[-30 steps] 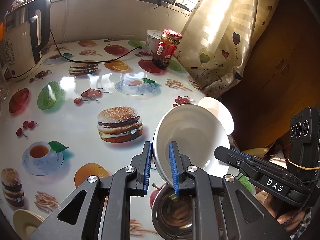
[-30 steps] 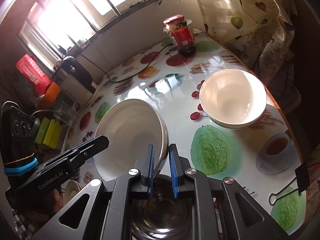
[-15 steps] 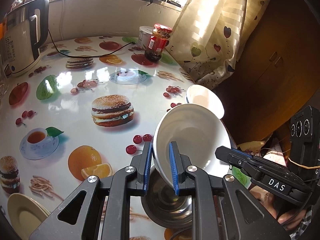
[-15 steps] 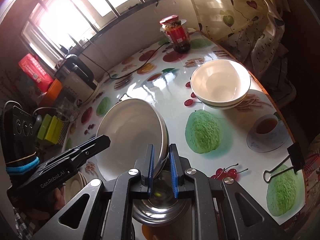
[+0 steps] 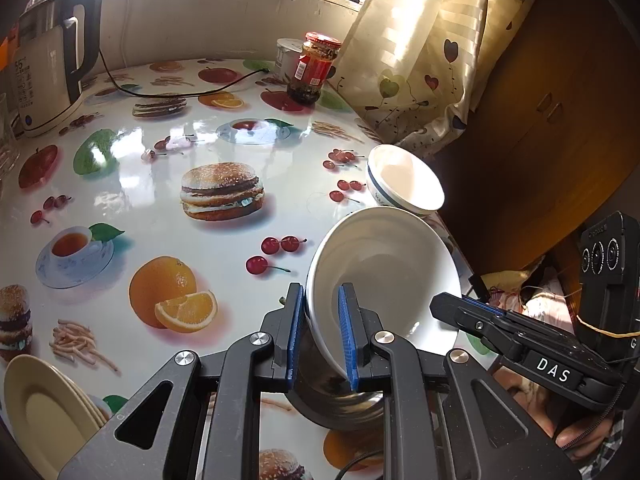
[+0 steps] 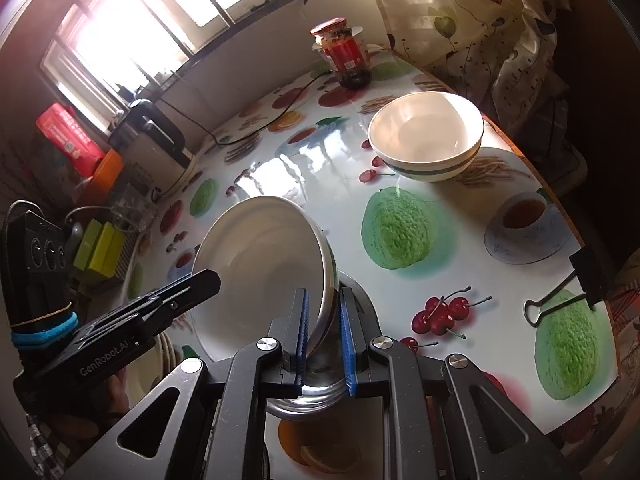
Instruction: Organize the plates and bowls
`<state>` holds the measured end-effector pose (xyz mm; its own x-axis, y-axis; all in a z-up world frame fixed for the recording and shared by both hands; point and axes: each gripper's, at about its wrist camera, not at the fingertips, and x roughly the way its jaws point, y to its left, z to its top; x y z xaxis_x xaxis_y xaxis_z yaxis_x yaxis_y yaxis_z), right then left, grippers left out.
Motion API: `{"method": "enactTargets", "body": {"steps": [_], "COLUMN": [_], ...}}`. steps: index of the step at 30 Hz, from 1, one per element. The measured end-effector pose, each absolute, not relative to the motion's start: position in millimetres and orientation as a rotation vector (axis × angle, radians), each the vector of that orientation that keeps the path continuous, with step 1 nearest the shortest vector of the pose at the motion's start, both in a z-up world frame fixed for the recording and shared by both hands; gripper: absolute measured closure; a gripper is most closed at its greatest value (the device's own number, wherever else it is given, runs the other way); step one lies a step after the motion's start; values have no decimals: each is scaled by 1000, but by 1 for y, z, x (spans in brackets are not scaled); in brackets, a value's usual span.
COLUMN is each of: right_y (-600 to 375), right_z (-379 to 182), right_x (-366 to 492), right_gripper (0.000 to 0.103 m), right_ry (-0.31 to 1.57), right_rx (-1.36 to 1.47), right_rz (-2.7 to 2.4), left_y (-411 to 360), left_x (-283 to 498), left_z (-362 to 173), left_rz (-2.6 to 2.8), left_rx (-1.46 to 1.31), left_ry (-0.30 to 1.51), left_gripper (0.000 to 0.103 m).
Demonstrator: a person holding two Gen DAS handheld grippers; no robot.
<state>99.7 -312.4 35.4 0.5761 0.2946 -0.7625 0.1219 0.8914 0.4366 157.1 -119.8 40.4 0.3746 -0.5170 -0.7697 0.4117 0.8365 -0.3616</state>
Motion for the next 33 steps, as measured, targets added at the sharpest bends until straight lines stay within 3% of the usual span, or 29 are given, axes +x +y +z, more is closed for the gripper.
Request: {"method": "enactTargets", "body": {"steps": [33], "right_y": [-310], "right_z": [12], "right_x": [89], "right_gripper": [86], "right_ry": [1027], "right_rx": [502], "right_rz": [102], "left_y": [-124], "left_x": [147], "left_z": [17], "left_rz": [-577], "left_rx": [-102], "left_ry": [1103], "left_gripper": [85]}}
